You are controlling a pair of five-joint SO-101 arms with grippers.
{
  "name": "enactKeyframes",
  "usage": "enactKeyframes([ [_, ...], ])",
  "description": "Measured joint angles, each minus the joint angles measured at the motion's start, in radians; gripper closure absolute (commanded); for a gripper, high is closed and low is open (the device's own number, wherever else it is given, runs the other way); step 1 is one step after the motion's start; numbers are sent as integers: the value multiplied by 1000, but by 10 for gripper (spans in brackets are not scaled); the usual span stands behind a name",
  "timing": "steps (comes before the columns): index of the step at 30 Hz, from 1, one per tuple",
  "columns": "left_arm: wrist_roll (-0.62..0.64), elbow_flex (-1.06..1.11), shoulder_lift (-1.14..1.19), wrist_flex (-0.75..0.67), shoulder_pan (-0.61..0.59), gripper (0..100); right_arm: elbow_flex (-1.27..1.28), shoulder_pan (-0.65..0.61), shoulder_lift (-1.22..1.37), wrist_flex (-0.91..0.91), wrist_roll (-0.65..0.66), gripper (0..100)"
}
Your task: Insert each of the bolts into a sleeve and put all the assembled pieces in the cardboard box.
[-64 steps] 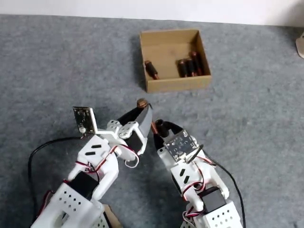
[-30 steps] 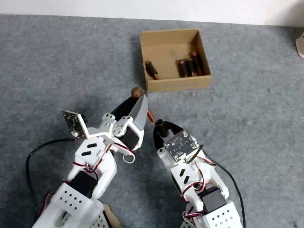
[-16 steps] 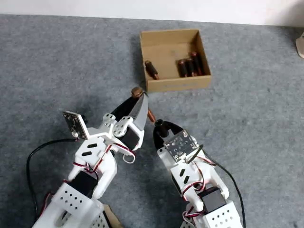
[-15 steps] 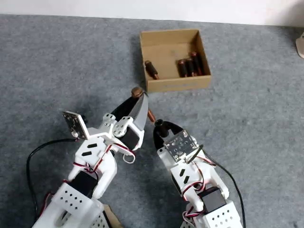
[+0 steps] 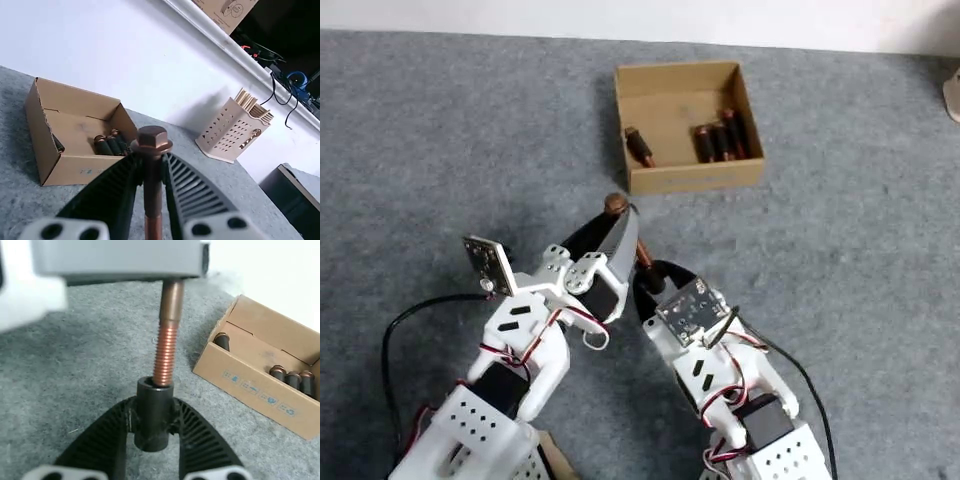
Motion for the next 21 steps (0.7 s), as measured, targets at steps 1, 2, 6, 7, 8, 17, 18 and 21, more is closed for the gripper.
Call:
enactKeyframes([
  [1,-2,0,0,0,2,995,0,0,0,0,0,994],
  [2,-3,0,0,0,3,995,0,0,0,0,0,994],
  [6,-3,0,0,0,3,995,0,0,0,0,0,994],
  [7,0,0,0,0,3,995,0,0,0,0,0,994],
  [8,0,0,0,0,3,995,0,0,0,0,0,994],
  [17,-44,8,0,0,3,995,0,28,0,0,0,994],
  [18,-44,9,0,0,3,995,0,29,0,0,0,994],
  [21,-41,9,0,0,3,995,0,29,0,0,0,994],
])
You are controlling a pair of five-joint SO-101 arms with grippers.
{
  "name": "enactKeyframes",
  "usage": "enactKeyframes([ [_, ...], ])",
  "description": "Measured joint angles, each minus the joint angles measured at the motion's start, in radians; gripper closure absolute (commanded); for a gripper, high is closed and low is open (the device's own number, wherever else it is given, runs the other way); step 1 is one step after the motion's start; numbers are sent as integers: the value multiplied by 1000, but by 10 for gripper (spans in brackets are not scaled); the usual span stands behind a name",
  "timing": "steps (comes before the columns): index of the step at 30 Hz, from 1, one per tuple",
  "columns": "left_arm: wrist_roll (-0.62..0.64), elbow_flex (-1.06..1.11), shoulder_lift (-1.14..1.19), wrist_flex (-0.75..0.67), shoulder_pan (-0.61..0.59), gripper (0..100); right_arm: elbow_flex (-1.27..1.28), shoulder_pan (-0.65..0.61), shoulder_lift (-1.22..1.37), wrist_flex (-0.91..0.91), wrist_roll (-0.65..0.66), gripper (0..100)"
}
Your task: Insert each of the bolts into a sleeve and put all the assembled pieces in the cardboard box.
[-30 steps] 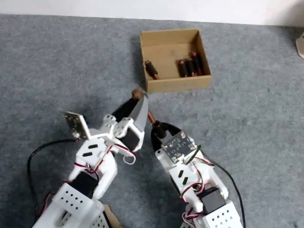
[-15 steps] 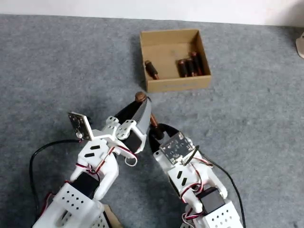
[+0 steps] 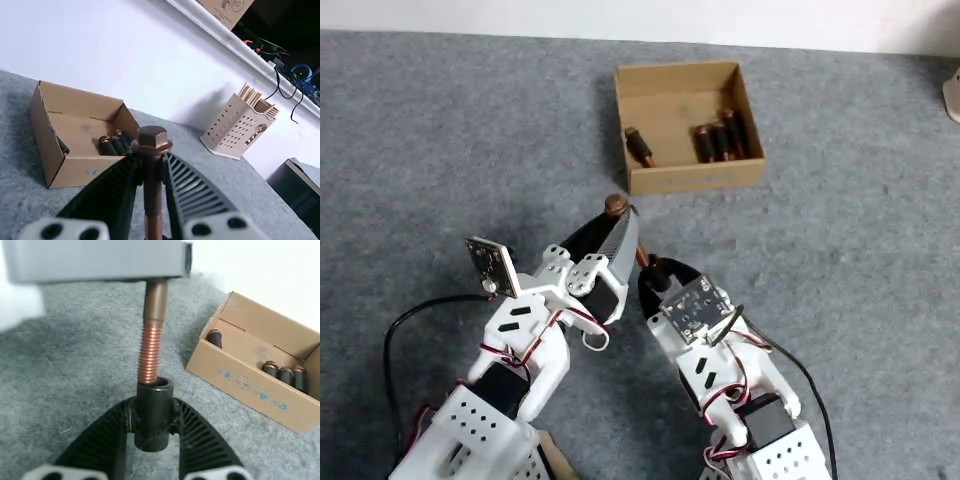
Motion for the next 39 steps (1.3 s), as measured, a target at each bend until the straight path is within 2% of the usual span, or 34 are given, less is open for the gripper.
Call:
enactKeyframes([
  [15,8,0,0,0,0,995,0,0,0,0,0,994],
  [23,5,0,0,0,0,995,-2,-25,0,0,-77,994],
  [39,-9,31,0,0,8,995,-2,-48,0,-23,-78,994],
])
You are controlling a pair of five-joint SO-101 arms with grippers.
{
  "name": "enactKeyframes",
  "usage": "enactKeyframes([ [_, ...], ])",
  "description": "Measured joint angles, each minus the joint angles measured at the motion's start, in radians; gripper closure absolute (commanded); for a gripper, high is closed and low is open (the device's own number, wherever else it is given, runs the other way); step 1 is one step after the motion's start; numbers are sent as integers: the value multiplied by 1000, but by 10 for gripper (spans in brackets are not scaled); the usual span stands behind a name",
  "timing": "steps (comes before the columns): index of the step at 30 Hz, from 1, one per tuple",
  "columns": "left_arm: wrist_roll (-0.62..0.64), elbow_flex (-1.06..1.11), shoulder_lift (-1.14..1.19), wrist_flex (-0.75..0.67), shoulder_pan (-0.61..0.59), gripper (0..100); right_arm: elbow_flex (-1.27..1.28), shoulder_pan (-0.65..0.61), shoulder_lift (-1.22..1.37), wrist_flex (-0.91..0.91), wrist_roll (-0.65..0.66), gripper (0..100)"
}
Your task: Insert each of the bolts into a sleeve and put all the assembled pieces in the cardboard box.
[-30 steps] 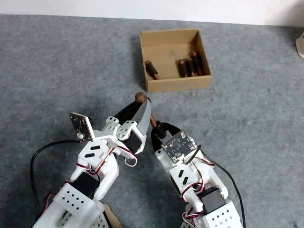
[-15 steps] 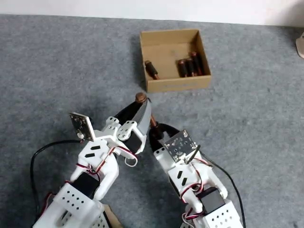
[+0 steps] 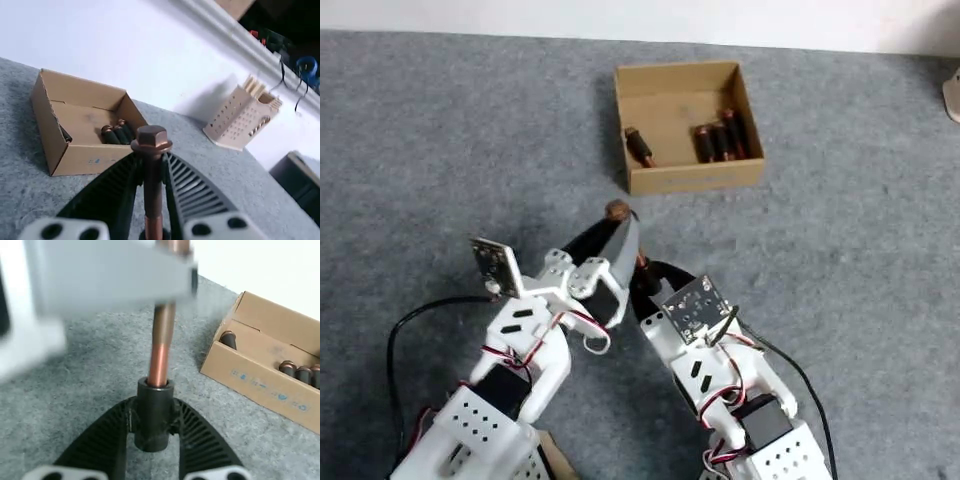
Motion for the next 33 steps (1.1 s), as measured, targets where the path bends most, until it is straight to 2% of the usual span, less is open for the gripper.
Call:
enactKeyframes([
  [8,-31,23,0,3,66,995,0,31,0,-37,0,994],
  [13,-32,23,0,77,100,995,0,58,0,-60,0,994],
  [20,-38,23,0,83,103,993,0,58,0,-66,0,994],
  [24,-186,21,-2,80,112,992,0,60,0,-66,-2,994],
  [29,-210,21,-2,80,115,991,0,61,0,-66,-2,994],
  [33,-210,21,-2,78,115,903,0,61,0,-66,-2,994],
])
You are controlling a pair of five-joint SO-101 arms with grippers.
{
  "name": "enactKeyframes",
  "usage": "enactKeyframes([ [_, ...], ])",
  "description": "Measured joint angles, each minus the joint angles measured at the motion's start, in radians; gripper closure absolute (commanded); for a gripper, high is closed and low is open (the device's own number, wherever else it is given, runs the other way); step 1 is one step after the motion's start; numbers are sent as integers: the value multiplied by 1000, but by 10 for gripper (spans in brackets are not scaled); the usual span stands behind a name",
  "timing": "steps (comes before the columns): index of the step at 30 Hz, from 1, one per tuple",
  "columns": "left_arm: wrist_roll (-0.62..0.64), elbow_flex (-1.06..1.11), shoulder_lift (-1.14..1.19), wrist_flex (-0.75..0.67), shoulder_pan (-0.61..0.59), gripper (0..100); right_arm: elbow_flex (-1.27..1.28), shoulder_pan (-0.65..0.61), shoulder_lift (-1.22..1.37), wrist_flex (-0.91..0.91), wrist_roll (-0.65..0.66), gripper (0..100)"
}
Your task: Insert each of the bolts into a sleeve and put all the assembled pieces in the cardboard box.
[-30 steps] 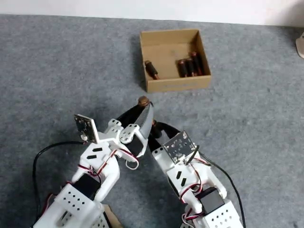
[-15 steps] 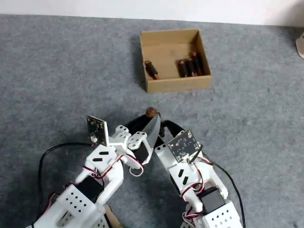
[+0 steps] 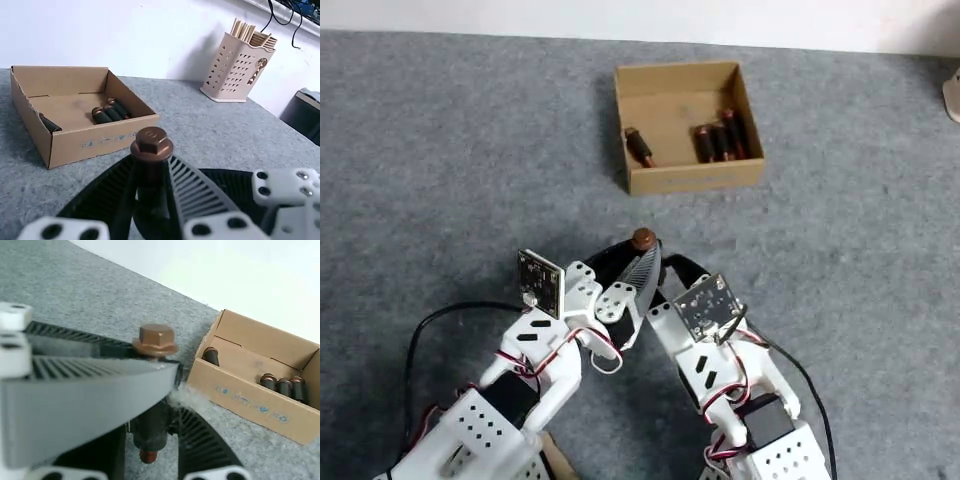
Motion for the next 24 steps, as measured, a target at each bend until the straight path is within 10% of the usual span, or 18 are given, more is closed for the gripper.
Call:
enactKeyframes([
  [9,0,0,0,11,21,623,0,18,0,0,0,994],
  [24,69,-11,0,57,-6,600,0,55,0,-8,-5,994],
])
